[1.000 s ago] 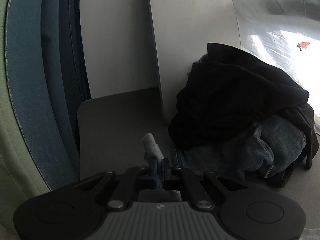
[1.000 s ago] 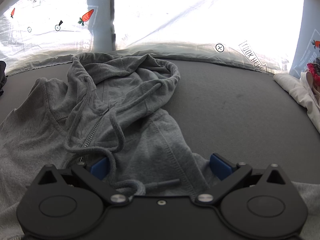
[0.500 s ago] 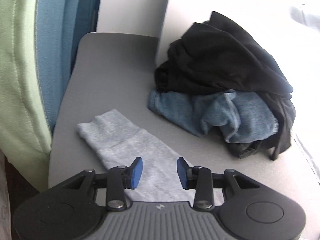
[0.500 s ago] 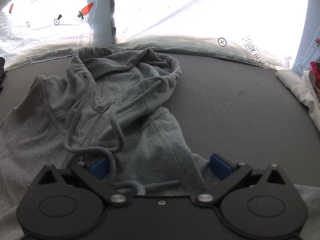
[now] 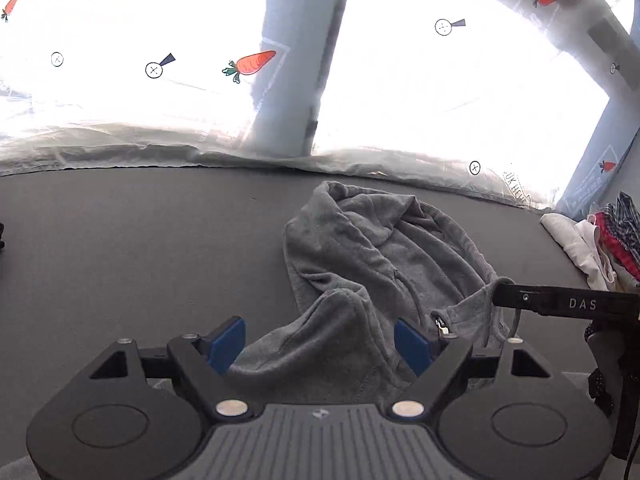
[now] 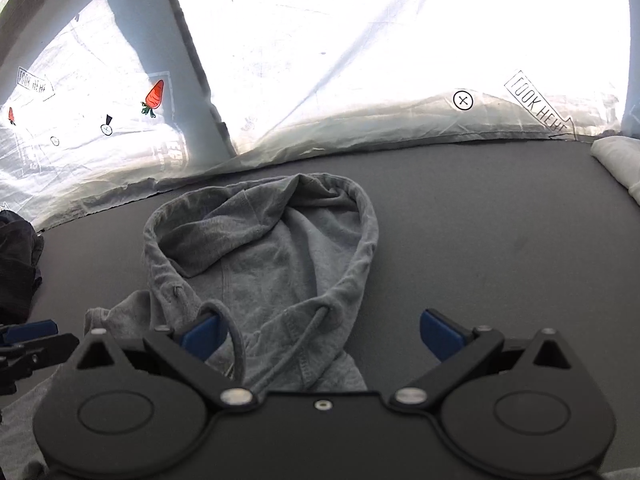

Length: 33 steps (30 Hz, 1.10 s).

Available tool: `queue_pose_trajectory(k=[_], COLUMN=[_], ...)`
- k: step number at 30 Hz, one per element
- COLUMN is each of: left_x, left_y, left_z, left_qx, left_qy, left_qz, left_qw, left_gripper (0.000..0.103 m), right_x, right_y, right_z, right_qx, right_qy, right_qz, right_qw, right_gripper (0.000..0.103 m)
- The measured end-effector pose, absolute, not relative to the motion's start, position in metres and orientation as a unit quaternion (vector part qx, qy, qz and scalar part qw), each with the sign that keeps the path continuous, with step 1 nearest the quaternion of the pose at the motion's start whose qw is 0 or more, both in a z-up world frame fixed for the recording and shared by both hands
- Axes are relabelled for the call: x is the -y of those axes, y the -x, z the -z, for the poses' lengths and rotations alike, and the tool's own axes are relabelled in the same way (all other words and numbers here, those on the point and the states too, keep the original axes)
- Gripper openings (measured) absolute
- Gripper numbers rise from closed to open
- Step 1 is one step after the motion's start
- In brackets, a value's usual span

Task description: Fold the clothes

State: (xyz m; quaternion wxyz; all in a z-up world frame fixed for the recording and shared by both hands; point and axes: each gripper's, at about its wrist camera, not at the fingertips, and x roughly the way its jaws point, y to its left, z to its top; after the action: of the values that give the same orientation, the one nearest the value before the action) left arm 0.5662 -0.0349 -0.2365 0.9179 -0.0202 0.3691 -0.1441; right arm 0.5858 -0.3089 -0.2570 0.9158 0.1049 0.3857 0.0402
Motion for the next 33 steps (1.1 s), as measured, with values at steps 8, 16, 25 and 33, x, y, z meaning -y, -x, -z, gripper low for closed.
queue_pose_trajectory(k=[8, 16, 25, 33], left_x=[0.063, 0.039, 0.058, 0.047], left_y=[-0.657, -0.669, -0.726, -0.741], left_z=[0.284, 0.274, 0.235, 0.265], left_qx=[-0.414, -0.347, -0.284, -0.366], left_qy=[0.037, 0.138, 0.073, 0.084], left_qz=[0.118, 0.076, 0.085, 0.085], left_qw=[0.902, 0.924, 0.952, 0.923], left_gripper=[0.073, 0.006, 0.005, 0.016], right_x=[0.277, 0.260, 0.238, 0.262], right_y=[-0.620, -0.635, -0.708, -0.727], right_z=[0.286, 0.260, 0.239, 0.265], right_qx=[-0.415, -0.325, -0.286, -0.369], right_qy=[0.036, 0.075, 0.101, 0.025], right_qz=[-0.091, -0.080, -0.047, -0.034], right_qw=[0.905, 0.939, 0.952, 0.929], right_gripper=[0.040, 0.011, 0.007, 0.053])
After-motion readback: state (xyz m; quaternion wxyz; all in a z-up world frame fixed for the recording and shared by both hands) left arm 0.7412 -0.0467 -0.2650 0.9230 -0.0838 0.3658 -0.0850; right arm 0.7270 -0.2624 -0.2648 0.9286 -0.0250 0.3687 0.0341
